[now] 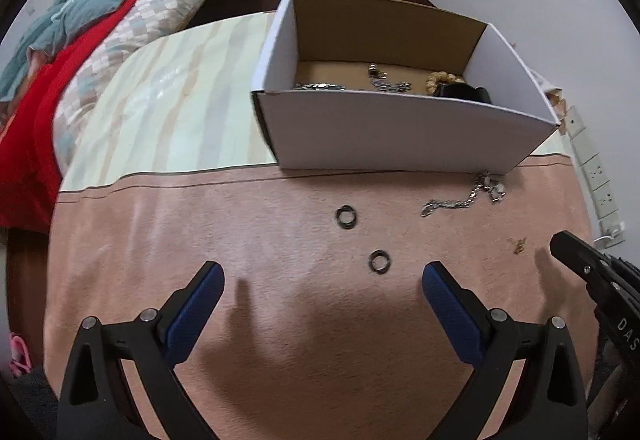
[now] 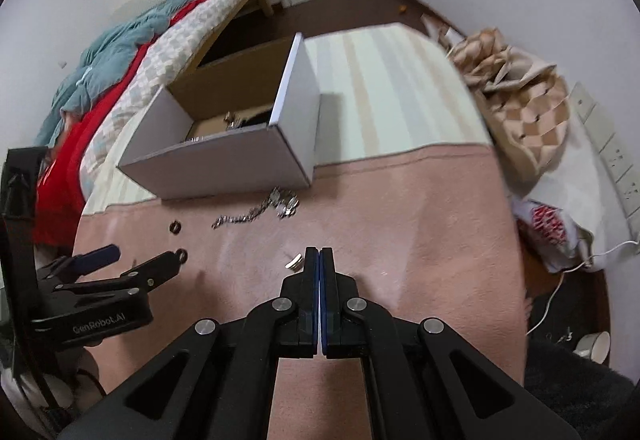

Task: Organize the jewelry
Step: 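Grasp a black ring with the left gripper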

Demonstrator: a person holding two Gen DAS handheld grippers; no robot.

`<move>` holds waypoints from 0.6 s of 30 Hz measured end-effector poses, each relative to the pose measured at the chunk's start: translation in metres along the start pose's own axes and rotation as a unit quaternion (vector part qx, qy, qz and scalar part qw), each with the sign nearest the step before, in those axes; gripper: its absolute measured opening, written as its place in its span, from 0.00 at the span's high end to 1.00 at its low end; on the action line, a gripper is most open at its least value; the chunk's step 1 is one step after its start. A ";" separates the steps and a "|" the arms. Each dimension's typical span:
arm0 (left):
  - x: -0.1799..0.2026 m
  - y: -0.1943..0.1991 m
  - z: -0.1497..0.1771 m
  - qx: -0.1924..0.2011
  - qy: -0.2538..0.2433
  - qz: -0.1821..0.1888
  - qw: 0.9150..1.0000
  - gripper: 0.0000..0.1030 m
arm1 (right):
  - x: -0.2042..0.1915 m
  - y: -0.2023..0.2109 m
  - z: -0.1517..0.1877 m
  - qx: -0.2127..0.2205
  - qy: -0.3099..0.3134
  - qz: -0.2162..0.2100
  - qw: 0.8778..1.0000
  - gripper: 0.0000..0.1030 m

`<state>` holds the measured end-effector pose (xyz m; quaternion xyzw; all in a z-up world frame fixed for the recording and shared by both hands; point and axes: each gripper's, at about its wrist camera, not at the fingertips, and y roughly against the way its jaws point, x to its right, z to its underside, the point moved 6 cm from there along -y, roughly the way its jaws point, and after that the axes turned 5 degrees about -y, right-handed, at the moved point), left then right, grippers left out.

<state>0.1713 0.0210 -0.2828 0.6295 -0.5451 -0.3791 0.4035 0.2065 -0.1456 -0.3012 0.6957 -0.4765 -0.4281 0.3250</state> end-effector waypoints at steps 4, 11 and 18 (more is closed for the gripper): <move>-0.011 0.003 0.006 -0.002 0.007 -0.014 1.000 0.02 | -0.014 -0.012 0.003 0.001 0.020 0.003 1.000 0.89; -0.026 0.008 0.014 -0.007 0.021 -0.024 0.999 0.02 | -0.032 -0.030 0.013 0.005 0.074 0.047 0.996 0.77; -0.007 0.004 0.005 0.000 0.003 -0.002 1.000 0.02 | -0.025 -0.021 0.018 0.023 0.062 0.053 0.996 0.96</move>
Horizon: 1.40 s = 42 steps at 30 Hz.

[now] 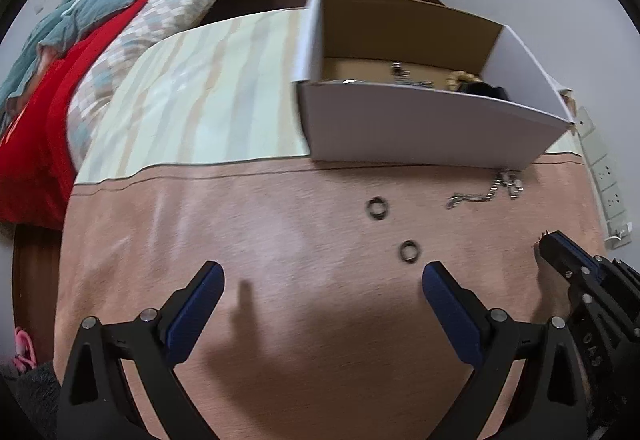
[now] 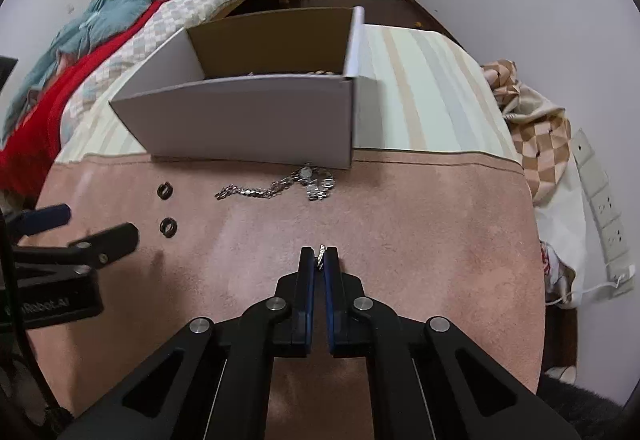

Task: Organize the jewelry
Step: 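Grasp a black ring with the left gripper, then carry the black ring into the white box and open the left gripper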

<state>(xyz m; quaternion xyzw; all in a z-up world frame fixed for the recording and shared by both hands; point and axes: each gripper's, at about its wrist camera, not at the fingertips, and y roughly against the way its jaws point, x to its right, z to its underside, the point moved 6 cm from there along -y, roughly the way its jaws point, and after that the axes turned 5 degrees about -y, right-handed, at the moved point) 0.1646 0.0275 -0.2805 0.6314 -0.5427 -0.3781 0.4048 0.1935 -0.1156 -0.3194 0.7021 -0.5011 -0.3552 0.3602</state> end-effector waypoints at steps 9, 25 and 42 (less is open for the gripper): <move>0.035 -0.014 -0.006 -0.002 -0.033 0.020 0.999 0.40 | 0.033 0.019 -0.009 0.016 -0.049 0.000 0.999 0.97; 0.029 0.001 -0.010 0.019 -0.023 0.040 0.999 0.91 | 0.029 0.039 -0.023 0.039 -0.070 -0.013 0.997 0.97; -0.001 0.048 -0.128 0.058 -0.004 0.109 0.992 0.91 | -0.009 0.056 -0.123 0.052 -0.062 -0.113 0.990 0.98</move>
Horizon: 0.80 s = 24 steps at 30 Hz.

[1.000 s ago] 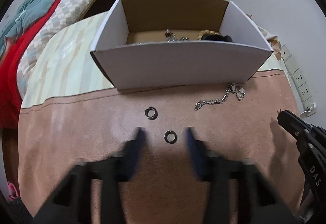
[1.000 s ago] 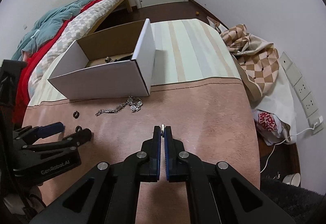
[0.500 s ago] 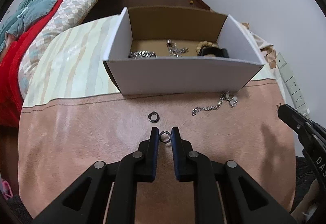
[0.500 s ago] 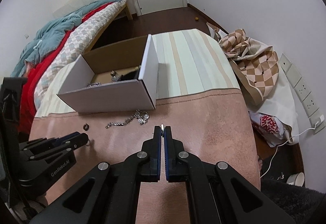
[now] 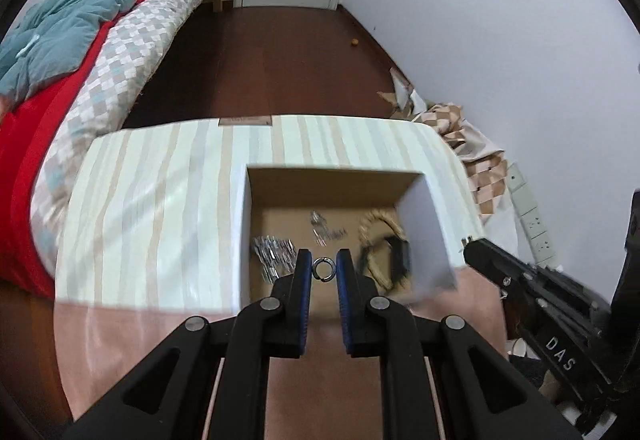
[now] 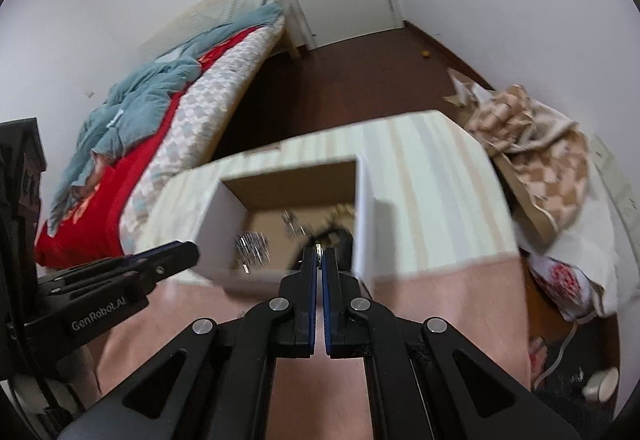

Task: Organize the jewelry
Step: 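Carry the black ring into the white box and open the left gripper, then move both tools back over the remaining ring and silver chain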

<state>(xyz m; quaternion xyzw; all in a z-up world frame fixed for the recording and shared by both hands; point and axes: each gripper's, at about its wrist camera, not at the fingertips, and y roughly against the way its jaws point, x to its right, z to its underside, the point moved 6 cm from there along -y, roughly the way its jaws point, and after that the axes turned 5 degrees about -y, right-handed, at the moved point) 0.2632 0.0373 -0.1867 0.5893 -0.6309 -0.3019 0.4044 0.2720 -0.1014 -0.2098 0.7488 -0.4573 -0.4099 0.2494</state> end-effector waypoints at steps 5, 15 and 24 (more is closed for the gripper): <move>-0.020 -0.035 -0.022 -0.045 0.025 0.016 0.999 0.90 | -0.010 -0.049 -0.038 -0.045 0.020 -0.013 0.999 0.97; -0.046 -0.038 -0.027 -0.048 0.063 -0.012 0.997 0.25 | -0.004 -0.096 -0.054 -0.135 0.001 -0.035 0.990 0.95; -0.054 -0.021 -0.020 -0.030 0.047 -0.062 0.996 0.08 | 0.001 -0.074 -0.050 -0.103 0.016 0.019 0.994 0.69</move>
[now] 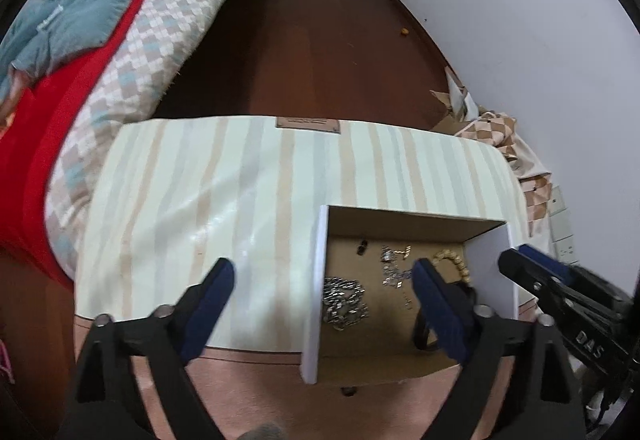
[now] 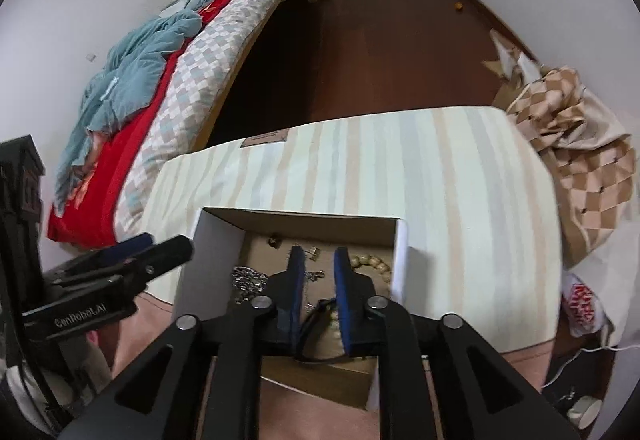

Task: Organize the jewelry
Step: 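Move both tools back over the remaining ring and silver chain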

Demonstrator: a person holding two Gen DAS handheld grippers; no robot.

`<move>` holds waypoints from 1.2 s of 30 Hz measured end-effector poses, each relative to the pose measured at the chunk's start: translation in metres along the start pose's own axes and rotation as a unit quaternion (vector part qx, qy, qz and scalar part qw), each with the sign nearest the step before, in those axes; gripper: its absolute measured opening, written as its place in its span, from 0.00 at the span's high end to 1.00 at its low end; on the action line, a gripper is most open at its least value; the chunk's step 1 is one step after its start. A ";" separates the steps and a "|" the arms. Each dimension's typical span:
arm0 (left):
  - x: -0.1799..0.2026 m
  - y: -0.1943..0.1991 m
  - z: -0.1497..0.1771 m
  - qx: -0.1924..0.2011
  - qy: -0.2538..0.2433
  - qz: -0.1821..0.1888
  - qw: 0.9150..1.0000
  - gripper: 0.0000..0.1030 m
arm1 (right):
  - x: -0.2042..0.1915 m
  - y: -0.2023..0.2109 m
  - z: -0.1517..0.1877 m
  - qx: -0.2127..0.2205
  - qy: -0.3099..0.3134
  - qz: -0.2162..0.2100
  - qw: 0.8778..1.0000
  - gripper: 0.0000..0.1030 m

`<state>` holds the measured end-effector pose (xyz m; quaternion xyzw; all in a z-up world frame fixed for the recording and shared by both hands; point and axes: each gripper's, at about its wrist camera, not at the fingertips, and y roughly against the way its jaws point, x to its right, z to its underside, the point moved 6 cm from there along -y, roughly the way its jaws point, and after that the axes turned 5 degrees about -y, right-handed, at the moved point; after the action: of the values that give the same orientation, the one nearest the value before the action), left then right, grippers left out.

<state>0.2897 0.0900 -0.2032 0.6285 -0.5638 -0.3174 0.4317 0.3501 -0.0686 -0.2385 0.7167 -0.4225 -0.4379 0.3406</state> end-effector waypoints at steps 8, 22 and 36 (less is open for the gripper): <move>-0.007 0.012 0.028 0.024 -0.018 -0.064 0.997 0.00 | 0.005 0.008 0.031 0.015 0.028 0.124 0.992 0.04; -0.003 0.058 0.060 0.053 -0.022 -0.074 0.996 0.00 | -0.001 0.057 0.064 0.054 0.021 0.164 0.985 0.02; 0.000 0.119 0.082 0.106 -0.012 -0.085 0.991 0.00 | -0.021 0.124 0.086 0.102 0.014 0.153 0.983 0.02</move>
<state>0.1655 0.0756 -0.1303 0.7124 -0.5438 -0.2995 0.3273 0.2277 -0.1109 -0.1577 0.6805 -0.5647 -0.3252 0.3350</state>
